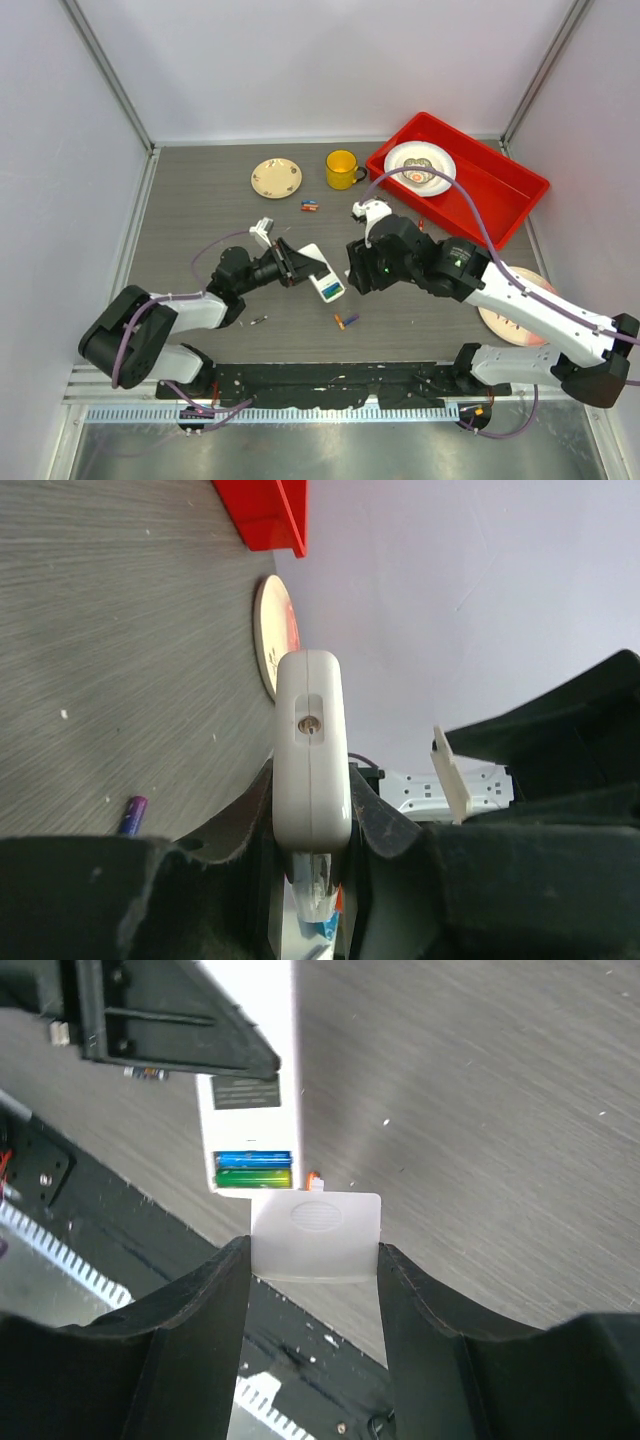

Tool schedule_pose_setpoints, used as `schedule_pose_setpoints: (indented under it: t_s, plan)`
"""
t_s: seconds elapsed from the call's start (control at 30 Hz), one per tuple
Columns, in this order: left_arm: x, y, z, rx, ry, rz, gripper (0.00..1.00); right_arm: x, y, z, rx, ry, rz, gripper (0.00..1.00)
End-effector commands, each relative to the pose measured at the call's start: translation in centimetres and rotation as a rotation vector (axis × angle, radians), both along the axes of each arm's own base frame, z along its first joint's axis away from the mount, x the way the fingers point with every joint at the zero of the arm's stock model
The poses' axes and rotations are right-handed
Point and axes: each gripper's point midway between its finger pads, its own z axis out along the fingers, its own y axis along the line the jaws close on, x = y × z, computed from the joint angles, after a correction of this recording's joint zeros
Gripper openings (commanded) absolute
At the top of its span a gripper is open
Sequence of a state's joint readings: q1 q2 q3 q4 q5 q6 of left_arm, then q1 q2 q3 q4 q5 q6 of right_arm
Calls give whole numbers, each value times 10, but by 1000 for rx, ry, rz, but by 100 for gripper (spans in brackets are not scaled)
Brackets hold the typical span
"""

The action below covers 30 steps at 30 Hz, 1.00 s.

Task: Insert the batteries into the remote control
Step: Pick up the battery cover at the center of the board, then load the battery cover into the remote control.

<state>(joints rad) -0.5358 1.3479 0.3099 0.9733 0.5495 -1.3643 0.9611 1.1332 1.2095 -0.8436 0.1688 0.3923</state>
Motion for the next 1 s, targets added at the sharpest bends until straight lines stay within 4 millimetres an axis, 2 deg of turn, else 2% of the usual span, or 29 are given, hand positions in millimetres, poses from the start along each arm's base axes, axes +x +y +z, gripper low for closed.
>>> schedule_pose_setpoints:
  t_s: [0.0,0.23,0.27,0.33,0.5,0.7,0.97]
  plan:
    - [0,-18,37,-106,-118,-20,0,-26,-1,0,-71,69,102,34]
    - [2,-27,22,-125,-76,-17,0,-42,8,-17,-158,171,183,32]
    - [2,-27,25,-138,-84,-18,0,-44,9,-24,-188,193,193,32]
    - [1,-30,25,-154,-75,-26,0,-45,11,-26,-198,209,202,32]
    - [-1,-34,28,-183,-70,-42,0,-44,24,-25,-207,224,217,31]
    - [-3,-32,26,-178,-72,-39,0,-42,23,-31,-264,234,234,28]
    - [-3,-32,10,-119,-47,-12,0,-38,18,-36,-327,222,246,24]
